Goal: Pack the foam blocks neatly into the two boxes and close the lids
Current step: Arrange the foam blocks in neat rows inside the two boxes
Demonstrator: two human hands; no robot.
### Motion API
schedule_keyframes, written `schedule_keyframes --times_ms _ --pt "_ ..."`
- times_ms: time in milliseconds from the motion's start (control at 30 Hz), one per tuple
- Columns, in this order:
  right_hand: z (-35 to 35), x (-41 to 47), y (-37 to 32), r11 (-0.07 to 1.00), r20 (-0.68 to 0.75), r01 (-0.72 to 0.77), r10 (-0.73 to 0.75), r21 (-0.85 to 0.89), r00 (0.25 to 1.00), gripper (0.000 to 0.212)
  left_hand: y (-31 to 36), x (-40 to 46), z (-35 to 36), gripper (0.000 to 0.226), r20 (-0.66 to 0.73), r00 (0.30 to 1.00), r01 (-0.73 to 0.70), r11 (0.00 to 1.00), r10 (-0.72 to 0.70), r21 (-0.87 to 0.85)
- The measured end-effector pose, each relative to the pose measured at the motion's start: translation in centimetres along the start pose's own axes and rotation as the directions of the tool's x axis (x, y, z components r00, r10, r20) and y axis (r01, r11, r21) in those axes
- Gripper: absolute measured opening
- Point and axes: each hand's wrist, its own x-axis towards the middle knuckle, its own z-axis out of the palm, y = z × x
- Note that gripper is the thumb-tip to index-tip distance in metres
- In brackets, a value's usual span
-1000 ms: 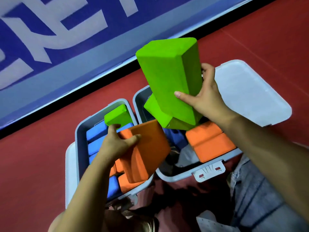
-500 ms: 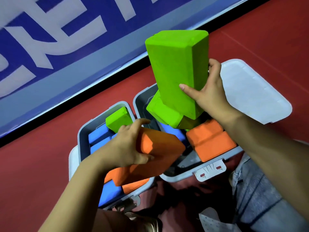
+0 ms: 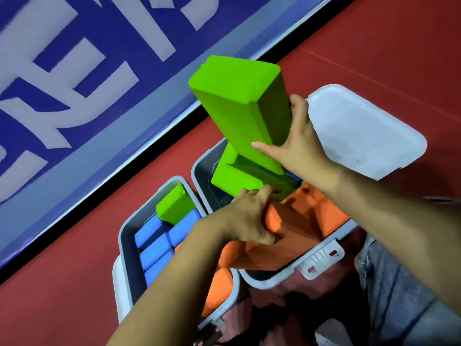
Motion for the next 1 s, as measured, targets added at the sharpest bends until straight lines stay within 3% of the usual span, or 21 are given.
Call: schedule_keyframes --times_ms 333,533,667,867,1000 --pt "-0.9 -0.4 -0.1 1.000 0.076 -0.009 0.011 -0.026 0.997 0.096 0.8 1.3 0.3 0.105 0.116 0.993 -0.017 0.965 -0.014 0.263" --pt "-0.9 -0.4 0.0 1.000 0.096 -0.014 0.016 -0.023 0.995 0.095 1.3 2.5 2.3 0.101 0.143 0.989 -0.016 0.963 -0.023 0.270" --pt "-1.3 -0.6 0.2 1.000 0.101 -0.018 0.020 -0.022 0.995 0.095 1.6 4.3 4.2 0.097 0.033 0.999 -0.039 0.990 0.035 0.136" --pt "-1.4 -1.0 0.1 0.998 0.126 -0.012 0.020 -0.064 0.992 0.097 -1.4 4.7 6.6 0.095 -0.173 0.964 -0.191 0.979 0.201 0.073" --pt "-1.4 -0.9 0.0 0.997 0.128 0.000 0.009 -0.073 0.992 0.096 -2.4 4.5 10.8 0.084 -0.278 0.949 -0.142 0.989 0.150 0.050"
